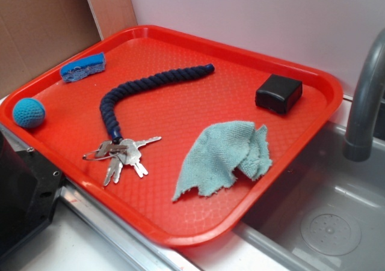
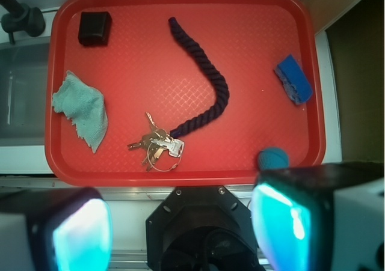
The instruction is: Grab the blue cloth.
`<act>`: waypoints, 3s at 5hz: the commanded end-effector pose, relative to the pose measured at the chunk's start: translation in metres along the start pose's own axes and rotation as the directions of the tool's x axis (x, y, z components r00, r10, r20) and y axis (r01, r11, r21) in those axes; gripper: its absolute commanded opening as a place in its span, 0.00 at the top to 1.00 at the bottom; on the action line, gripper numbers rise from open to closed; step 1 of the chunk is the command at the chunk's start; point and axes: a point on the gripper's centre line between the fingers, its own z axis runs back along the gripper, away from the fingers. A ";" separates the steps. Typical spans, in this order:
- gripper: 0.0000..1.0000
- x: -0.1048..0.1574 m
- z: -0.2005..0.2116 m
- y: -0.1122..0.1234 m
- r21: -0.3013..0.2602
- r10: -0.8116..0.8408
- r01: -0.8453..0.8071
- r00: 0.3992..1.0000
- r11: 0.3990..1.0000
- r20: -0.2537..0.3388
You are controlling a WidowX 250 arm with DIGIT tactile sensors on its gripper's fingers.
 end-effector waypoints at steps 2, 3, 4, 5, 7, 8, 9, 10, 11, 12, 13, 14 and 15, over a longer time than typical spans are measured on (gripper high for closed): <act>0.00 0.028 -0.054 -0.049 -0.084 -0.239 0.238 0.971 0.968 -0.011; 0.00 0.042 -0.097 -0.103 -0.052 -0.477 0.476 0.879 0.878 -0.004; 0.00 0.058 -0.131 -0.127 -0.080 -0.676 0.677 0.736 0.732 0.040; 0.00 0.025 -0.152 -0.133 -0.064 -0.839 0.840 0.542 0.539 0.039; 0.00 0.003 -0.195 -0.133 -0.053 -0.968 0.966 0.251 0.252 -0.027; 0.00 0.009 -0.199 -0.134 -0.027 -0.950 0.950 0.309 0.310 -0.037; 0.00 0.016 -0.188 -0.130 -0.013 -0.914 0.914 0.405 0.405 -0.006; 0.00 0.013 -0.160 -0.128 0.014 -0.875 0.877 0.478 0.480 0.069; 0.00 0.048 -0.148 -0.120 0.009 -0.853 0.857 0.511 0.515 0.102; 0.00 0.055 -0.170 -0.120 -0.029 -0.853 0.855 0.519 0.518 0.058; 0.00 0.079 -0.198 -0.120 -0.073 -0.856 0.855 0.516 0.513 0.023; 0.00 0.078 -0.215 -0.129 -0.123 -0.897 0.890 0.443 0.440 -0.003; 0.00 0.074 -0.228 -0.137 -0.166 -0.920 0.906 0.391 0.389 -0.026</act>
